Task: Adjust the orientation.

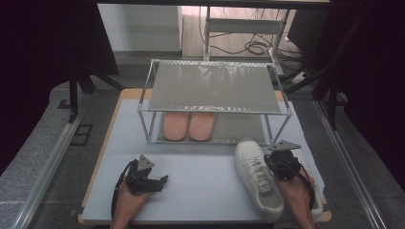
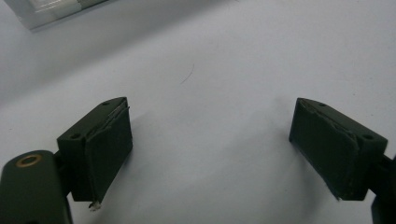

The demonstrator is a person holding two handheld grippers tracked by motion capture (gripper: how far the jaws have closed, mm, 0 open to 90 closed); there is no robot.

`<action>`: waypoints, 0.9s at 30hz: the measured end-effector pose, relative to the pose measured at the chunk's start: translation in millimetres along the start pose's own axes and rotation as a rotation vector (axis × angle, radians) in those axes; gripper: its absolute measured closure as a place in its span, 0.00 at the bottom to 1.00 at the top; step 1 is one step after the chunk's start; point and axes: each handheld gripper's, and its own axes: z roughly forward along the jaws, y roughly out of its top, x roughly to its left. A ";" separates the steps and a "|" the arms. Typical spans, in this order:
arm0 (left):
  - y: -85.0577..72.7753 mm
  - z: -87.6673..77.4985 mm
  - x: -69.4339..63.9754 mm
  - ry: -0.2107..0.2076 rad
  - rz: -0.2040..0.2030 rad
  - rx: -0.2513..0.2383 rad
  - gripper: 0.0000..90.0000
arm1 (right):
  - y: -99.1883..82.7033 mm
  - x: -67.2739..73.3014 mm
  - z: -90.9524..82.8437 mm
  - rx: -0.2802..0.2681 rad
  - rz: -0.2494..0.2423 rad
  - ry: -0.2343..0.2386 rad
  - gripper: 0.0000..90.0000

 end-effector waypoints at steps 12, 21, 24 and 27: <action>0.0 0.0 0.1 0.000 0.000 0.000 0.15 | 1.3 -0.1 2.0 0.021 0.029 0.019 1.00; 0.0 0.1 0.0 0.000 -0.002 -0.001 0.15 | 4.0 6.3 7.4 0.027 0.040 0.045 1.00; -0.1 0.1 0.0 0.000 -0.002 -0.001 0.15 | 5.8 10.4 10.2 0.027 0.035 0.063 1.00; -0.1 0.1 -0.1 0.000 -0.002 -0.002 0.15 | 8.3 14.7 12.2 0.025 0.021 0.079 1.00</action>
